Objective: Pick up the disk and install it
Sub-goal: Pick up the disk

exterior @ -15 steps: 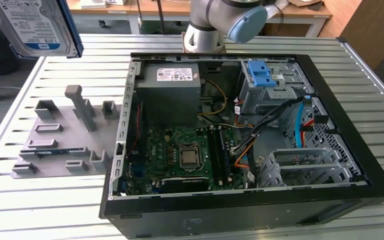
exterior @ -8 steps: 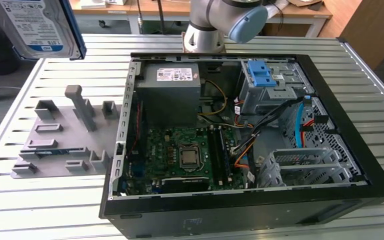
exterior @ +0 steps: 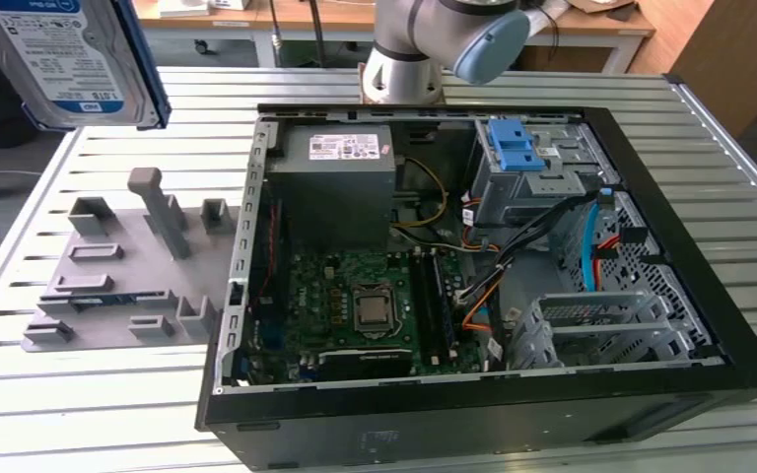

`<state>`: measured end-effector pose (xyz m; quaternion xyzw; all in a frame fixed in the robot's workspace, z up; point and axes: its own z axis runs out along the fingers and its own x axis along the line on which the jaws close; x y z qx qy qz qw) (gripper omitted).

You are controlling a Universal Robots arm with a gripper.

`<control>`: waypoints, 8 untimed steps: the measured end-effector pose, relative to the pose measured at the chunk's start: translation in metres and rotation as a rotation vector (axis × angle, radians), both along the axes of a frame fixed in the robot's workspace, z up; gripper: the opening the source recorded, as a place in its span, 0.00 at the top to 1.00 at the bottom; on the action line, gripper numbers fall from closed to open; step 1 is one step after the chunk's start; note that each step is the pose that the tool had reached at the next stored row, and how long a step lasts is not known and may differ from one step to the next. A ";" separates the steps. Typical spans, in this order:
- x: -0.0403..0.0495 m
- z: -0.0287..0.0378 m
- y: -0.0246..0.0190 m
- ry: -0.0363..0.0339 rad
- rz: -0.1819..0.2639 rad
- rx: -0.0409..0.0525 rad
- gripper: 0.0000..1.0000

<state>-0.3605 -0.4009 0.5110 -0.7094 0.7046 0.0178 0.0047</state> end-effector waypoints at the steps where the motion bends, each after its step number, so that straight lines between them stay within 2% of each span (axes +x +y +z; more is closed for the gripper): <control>1: 0.0016 -0.0001 -0.0001 0.0001 0.000 0.0000 0.64; 8: 0.0197 -0.0006 -0.0003 0.0002 0.000 -0.0003 0.64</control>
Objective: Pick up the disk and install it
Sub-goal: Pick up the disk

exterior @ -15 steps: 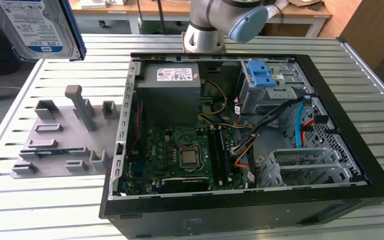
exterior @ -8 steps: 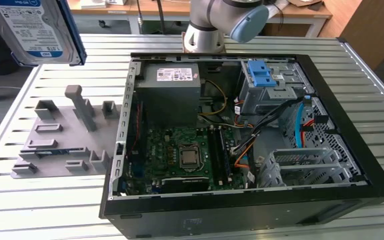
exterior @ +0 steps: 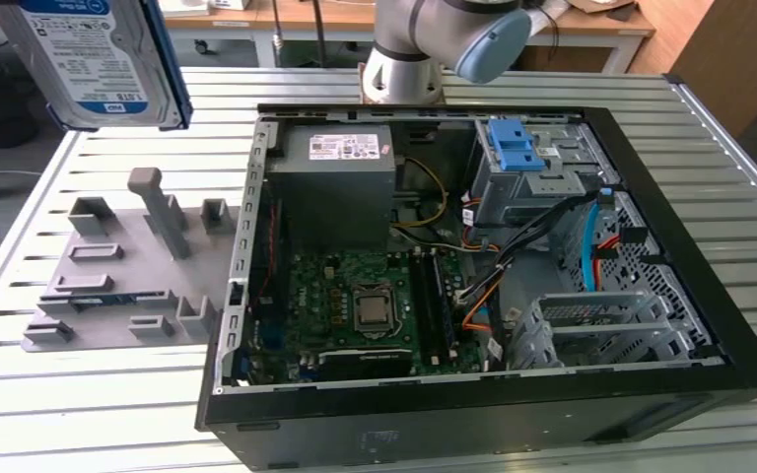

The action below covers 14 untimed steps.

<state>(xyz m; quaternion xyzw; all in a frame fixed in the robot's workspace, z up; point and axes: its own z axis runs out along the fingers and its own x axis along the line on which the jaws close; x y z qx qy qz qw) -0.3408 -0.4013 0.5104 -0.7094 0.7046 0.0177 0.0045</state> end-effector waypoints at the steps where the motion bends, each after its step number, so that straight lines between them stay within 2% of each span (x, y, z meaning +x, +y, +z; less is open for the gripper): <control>1: 0.0023 -0.0002 -0.0003 0.0000 0.000 0.0000 0.64; 5: 0.0048 -0.0010 -0.0037 0.0000 0.002 -0.0001 0.64; 7: 0.0049 -0.0014 -0.0072 0.0000 0.003 -0.0001 0.64; 14: 0.0081 -0.0025 -0.0260 0.0001 0.003 -0.0001 0.64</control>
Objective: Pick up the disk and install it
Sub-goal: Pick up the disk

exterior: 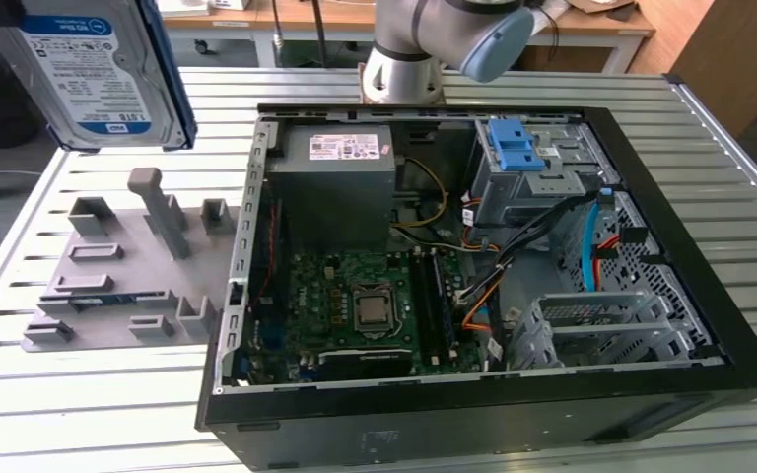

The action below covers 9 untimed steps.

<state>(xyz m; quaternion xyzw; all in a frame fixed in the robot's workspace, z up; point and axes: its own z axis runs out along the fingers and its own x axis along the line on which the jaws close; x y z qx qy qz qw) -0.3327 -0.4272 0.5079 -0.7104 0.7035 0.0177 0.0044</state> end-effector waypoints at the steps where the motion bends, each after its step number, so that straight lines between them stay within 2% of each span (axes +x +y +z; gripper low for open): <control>1: 0.0022 -0.0003 -0.0020 -0.0003 0.000 0.0002 0.64; 5: 0.0137 -0.0007 -0.0078 -0.0001 0.000 0.0001 0.64; 9: 0.0263 -0.0012 -0.0109 0.0000 0.000 0.0000 0.64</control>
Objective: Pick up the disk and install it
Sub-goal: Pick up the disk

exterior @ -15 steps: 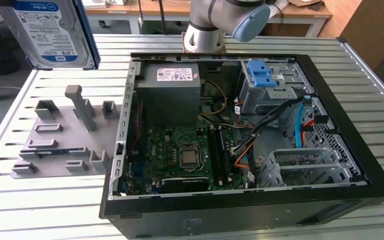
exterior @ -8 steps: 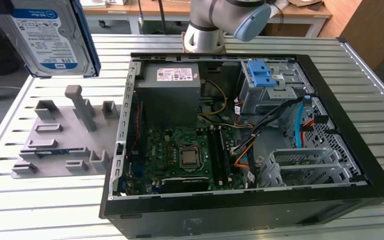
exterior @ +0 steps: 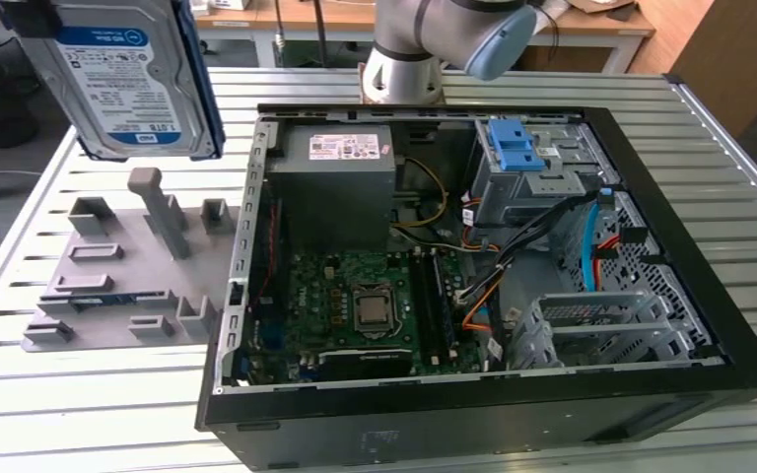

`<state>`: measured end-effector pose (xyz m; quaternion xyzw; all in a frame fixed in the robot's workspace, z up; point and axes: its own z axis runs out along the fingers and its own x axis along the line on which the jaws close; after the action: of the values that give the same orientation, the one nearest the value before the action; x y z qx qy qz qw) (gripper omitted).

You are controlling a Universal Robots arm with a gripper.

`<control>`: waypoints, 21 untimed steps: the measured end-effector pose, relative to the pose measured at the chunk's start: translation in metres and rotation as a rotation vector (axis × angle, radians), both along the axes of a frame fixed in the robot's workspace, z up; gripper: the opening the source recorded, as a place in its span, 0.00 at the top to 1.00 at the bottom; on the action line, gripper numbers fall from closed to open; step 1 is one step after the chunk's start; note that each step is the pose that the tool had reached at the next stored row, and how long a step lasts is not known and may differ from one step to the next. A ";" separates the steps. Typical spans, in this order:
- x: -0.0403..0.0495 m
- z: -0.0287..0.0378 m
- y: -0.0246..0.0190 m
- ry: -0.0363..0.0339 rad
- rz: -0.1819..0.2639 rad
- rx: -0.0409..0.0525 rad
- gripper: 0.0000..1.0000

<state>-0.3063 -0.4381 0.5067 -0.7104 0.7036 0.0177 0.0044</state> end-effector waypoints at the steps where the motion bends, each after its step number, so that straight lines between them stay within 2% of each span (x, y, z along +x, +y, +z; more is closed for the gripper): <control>1: 0.0024 -0.0002 -0.0004 -0.0001 0.000 0.0000 0.64; 8: 0.0219 -0.0019 -0.0007 0.0000 0.000 0.0000 0.64; 12: 0.0360 -0.0027 -0.0007 -0.0001 0.000 0.0001 0.64; 21: 0.0591 -0.0043 -0.0007 -0.0002 0.000 0.0001 0.64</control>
<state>-0.2472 -0.4388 0.5025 -0.7104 0.7035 0.0177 0.0045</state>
